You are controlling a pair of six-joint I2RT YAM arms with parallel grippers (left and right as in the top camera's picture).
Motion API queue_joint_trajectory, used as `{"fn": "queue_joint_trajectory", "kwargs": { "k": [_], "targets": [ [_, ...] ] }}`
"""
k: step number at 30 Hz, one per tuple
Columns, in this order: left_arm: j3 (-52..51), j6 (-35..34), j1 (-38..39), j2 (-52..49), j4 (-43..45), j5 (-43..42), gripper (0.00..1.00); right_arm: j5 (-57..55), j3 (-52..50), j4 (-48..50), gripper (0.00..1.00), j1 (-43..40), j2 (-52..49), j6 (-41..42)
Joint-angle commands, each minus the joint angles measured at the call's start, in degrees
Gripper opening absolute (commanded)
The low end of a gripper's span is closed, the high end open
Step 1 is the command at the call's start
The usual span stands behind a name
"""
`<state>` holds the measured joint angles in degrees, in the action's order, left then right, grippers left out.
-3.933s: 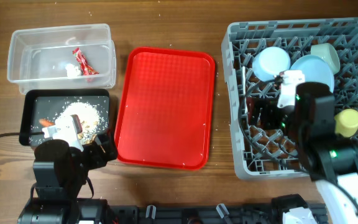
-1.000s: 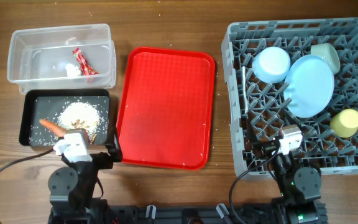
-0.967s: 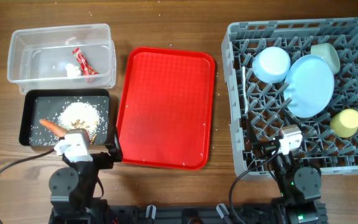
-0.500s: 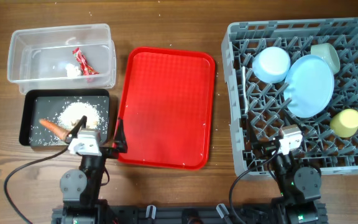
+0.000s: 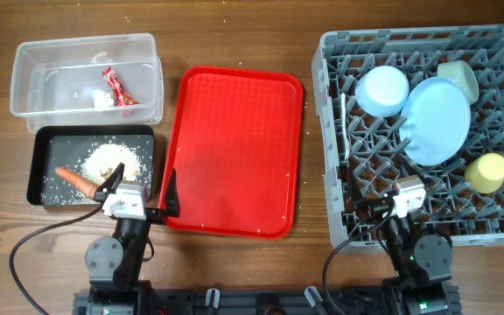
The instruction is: Sort waste into correct bins and load items into the dishwasher rack
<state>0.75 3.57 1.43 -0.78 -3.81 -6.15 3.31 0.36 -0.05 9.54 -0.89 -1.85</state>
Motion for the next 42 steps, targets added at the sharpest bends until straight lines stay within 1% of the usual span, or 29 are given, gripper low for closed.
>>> {"fn": "queue_joint_trajectory", "kwargs": {
  "k": [1, 11, 16, 18, 20, 23, 26, 42],
  "targets": [
    [-0.5, -1.4, -0.3, 0.6, -0.2, -1.1, 1.0, -0.4, -0.1, 0.2, 0.99, 0.0, 0.7, -0.8],
    [-0.5, -1.7, -0.6, 0.6, 0.2, -3.1, 1.0, -0.4, -0.1, 0.2, 1.0, 0.0, 0.7, -0.8],
    [-0.5, -2.6, -0.6, 0.6, 0.1, -2.6, 1.0, -0.4, -0.1, 0.2, 1.0, 0.0, 0.7, -0.8],
    [-0.5, -4.3, -0.6, 0.6, -0.1, -1.6, 1.0, -0.4, -0.1, 0.2, 1.0, 0.0, 0.7, -0.8],
    [-0.5, -4.5, -0.6, 0.6, -0.1, -1.1, 1.0, -0.4, -0.1, 0.2, 1.0, 0.0, 0.7, -0.8],
    [-0.5, -8.9, -0.6, 0.6, -0.5, 2.3, 1.0, -0.4, -0.1, 0.2, 1.0, 0.0, 0.7, -0.8],
    [-0.5, -10.1, -0.6, 0.6, -0.5, 2.9, 1.0, -0.4, -0.1, 0.2, 1.0, 0.0, 0.7, -0.8],
    [-0.4, -10.1, -0.6, 0.6, -0.4, 2.6, 1.0, -0.4, -0.1, 0.2, 1.0, 0.0, 0.7, -0.8]
  ]
}}
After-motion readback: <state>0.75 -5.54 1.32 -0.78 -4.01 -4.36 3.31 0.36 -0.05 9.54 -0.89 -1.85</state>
